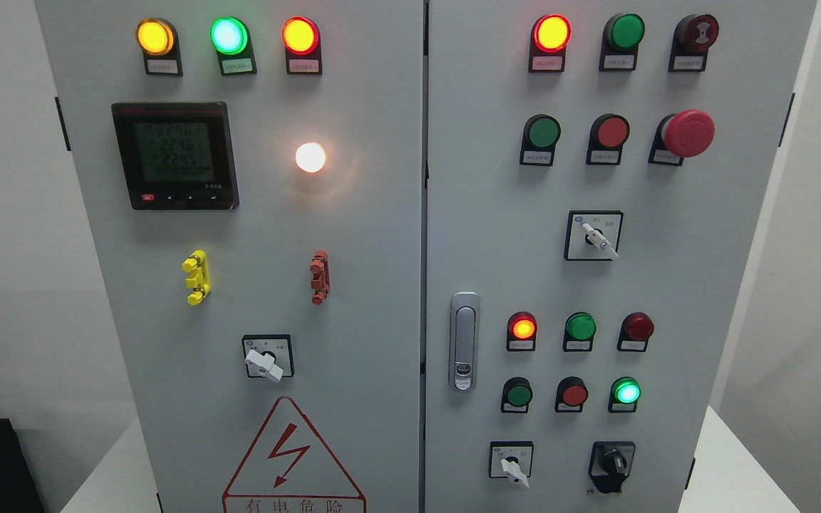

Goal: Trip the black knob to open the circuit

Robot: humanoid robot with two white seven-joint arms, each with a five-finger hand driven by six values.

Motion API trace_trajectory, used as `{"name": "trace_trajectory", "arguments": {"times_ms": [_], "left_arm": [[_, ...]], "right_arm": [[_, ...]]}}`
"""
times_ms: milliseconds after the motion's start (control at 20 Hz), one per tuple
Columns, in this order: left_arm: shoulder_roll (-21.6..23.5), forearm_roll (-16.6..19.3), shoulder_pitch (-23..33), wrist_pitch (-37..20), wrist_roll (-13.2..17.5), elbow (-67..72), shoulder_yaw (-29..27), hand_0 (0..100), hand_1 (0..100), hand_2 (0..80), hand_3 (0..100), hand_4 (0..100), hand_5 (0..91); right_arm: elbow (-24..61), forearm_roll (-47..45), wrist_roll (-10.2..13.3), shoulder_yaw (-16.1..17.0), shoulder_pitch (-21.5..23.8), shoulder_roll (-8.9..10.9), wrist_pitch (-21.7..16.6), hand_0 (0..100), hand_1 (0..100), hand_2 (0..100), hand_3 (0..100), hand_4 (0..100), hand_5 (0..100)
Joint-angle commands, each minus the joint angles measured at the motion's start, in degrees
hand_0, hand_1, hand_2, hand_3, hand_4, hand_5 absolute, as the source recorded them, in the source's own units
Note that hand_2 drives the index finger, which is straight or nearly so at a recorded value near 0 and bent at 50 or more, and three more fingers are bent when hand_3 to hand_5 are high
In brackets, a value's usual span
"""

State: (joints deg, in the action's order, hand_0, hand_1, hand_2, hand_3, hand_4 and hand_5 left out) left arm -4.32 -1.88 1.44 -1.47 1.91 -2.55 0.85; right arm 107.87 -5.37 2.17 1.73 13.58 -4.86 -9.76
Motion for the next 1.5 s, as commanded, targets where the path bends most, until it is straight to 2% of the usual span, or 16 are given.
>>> {"name": "trace_trajectory", "arguments": {"times_ms": [0,50,251,301,351,451,701,1453], "left_arm": [[0.01,-0.05,-0.12,-0.11,0.02,0.00,-0.14,12,39,0.0,0,0,0.0],[0.01,-0.14,-0.12,-0.20,0.02,0.00,-0.14,12,39,0.0,0,0,0.0],[0.01,-0.14,-0.12,-0.11,0.02,0.00,-0.14,12,39,0.0,0,0,0.0],[0.01,-0.14,-0.12,-0.11,0.02,0.00,-0.14,12,39,0.0,0,0,0.0],[0.01,-0.14,-0.12,-0.20,0.02,0.00,-0.14,12,39,0.0,0,0,0.0],[0.01,-0.05,-0.12,-0.20,0.02,0.00,-0.14,12,39,0.0,0,0,0.0],[0.01,-0.05,-0.12,-0.20,0.02,0.00,-0.14,12,39,0.0,0,0,0.0],[0.01,-0.14,-0.12,-0.11,0.02,0.00,-0.14,12,39,0.0,0,0,0.0]], "right_arm": [[2.43,-0.17,-0.32,-0.06,0.74,0.29,-0.87,0,0,0,81,61,54],[2.61,-0.17,-0.41,-0.06,1.18,0.37,-0.96,0,0,0,67,51,45],[3.92,-0.69,-0.68,0.03,3.20,1.17,-1.22,0,0,0,31,21,22],[4.19,-1.31,-0.85,0.03,3.56,1.34,-1.31,0,0,0,27,17,19],[4.28,-1.57,-0.85,0.03,3.73,1.52,-1.31,0,0,0,16,8,10],[4.37,-1.75,-0.85,0.03,4.00,1.69,-1.31,0,0,0,7,0,2],[4.28,-1.75,-0.85,0.12,4.18,1.78,-1.31,0,0,0,1,0,0],[4.28,-1.75,-0.85,0.12,4.09,1.87,-1.31,0,0,0,0,0,0]]}}
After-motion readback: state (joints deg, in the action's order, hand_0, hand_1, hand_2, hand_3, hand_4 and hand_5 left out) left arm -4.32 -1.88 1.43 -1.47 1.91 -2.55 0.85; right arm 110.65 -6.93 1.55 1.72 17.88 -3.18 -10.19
